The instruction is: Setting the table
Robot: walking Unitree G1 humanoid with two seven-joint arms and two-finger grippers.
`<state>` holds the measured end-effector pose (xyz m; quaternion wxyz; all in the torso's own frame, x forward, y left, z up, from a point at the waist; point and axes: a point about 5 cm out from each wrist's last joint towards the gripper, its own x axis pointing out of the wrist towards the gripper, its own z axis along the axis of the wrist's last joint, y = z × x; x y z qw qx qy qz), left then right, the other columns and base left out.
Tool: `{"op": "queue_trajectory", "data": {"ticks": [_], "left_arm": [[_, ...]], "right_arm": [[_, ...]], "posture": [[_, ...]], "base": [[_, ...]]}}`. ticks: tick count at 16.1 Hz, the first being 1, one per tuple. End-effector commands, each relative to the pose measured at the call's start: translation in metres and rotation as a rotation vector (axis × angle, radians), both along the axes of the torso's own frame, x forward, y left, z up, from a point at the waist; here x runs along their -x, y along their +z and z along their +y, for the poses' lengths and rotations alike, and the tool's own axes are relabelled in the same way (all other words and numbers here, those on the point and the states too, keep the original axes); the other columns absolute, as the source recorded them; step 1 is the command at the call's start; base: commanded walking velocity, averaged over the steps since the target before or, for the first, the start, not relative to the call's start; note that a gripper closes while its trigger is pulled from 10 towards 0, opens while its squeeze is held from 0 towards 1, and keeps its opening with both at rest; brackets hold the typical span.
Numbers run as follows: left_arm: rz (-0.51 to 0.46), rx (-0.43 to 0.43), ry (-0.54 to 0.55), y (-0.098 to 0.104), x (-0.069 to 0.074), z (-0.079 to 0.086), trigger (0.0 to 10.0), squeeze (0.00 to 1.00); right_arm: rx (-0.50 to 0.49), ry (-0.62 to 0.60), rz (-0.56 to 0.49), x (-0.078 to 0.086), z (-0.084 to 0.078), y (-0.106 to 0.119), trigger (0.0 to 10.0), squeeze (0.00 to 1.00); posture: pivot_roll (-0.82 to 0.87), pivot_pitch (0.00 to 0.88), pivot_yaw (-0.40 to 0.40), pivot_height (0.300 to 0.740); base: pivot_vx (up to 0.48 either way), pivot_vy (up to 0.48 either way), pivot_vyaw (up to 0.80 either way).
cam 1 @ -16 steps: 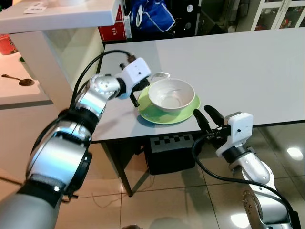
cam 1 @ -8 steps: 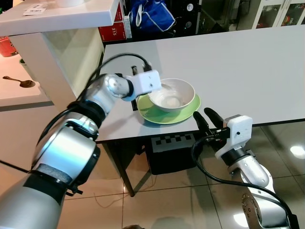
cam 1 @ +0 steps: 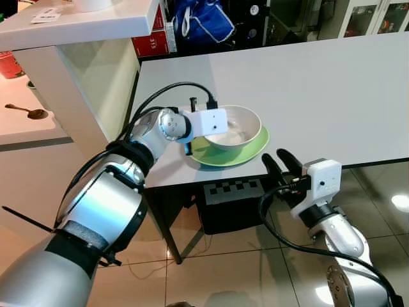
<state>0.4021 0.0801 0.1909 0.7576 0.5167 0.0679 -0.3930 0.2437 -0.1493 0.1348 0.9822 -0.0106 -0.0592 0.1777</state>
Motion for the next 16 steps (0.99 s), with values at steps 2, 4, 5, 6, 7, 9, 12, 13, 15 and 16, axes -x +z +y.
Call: {"op": "queue_trajectory", "data": {"ticks": [2, 4, 5, 6, 7, 9, 12, 13, 15, 16], "left_arm": [[-0.046, 0.028, 0.020, 0.0135, -0.0043, 0.0018, 0.0, 0.00], [-0.049, 0.020, 0.021, 0.0140, -0.0046, 0.0026, 0.0, 0.00], [-0.051, 0.017, 0.021, 0.0141, -0.0047, 0.0030, 0.0, 0.00], [-0.056, 0.002, 0.020, 0.0140, -0.0049, 0.0040, 0.0, 0.00], [-0.053, -0.012, 0.021, 0.0131, -0.0048, 0.0052, 0.0, 0.00], [-0.051, -0.048, 0.022, 0.0097, -0.0046, 0.0088, 0.0, 0.00], [-0.044, -0.061, 0.018, 0.0073, -0.0040, 0.0098, 0.0, 0.00], [-0.044, -0.062, 0.018, 0.0068, -0.0038, 0.0100, 0.0, 0.00], [-0.040, -0.041, 0.022, 0.0065, -0.0037, 0.0097, 0.0, 0.00], [-0.038, -0.016, 0.026, 0.0079, -0.0039, 0.0089, 0.0, 0.00]], "right_arm": [[0.003, 0.005, -0.007, 0.0026, 0.0021, 0.0036, 10.0, 0.00], [0.002, 0.006, -0.004, 0.0025, 0.0034, 0.0031, 10.0, 0.00], [0.002, 0.006, -0.003, 0.0026, 0.0038, 0.0028, 10.0, 0.00], [0.000, 0.006, -0.001, 0.0029, 0.0045, 0.0023, 10.0, 0.00], [-0.001, 0.006, 0.000, 0.0034, 0.0048, 0.0017, 10.0, 0.00], [-0.001, 0.003, 0.003, 0.0044, 0.0050, 0.0007, 10.0, 0.00], [0.001, -0.001, 0.005, 0.0058, 0.0037, -0.0002, 10.0, 0.00], [0.002, -0.001, 0.007, 0.0062, 0.0033, -0.0004, 10.0, 0.00], [0.005, -0.002, 0.011, 0.0074, 0.0022, -0.0012, 10.0, 0.00], [0.007, -0.003, 0.013, 0.0079, 0.0015, -0.0018, 10.0, 0.00]], "posture": [[-0.14, 0.000, 0.142, 0.740], [-0.14, 0.000, 0.148, 0.740], [-0.14, 0.000, 0.149, 0.740], [-0.14, 0.000, 0.152, 0.740], [-0.14, 0.000, 0.155, 0.740], [-0.15, 0.000, 0.158, 0.740], [-0.16, 0.000, 0.159, 0.740], [-0.16, 0.000, 0.157, 0.740], [-0.16, 0.000, 0.155, 0.740], [-0.16, 0.000, 0.155, 0.740]], "base": [[0.000, 0.000, 0.00], [0.000, 0.000, 0.00], [0.000, 0.000, 0.00], [0.000, 0.000, 0.00], [0.000, 0.000, 0.00], [0.000, 0.000, 0.00], [0.000, 0.000, 0.00], [0.000, 0.000, 0.00], [0.000, 0.000, 0.00], [0.000, 0.000, 0.00]]}}
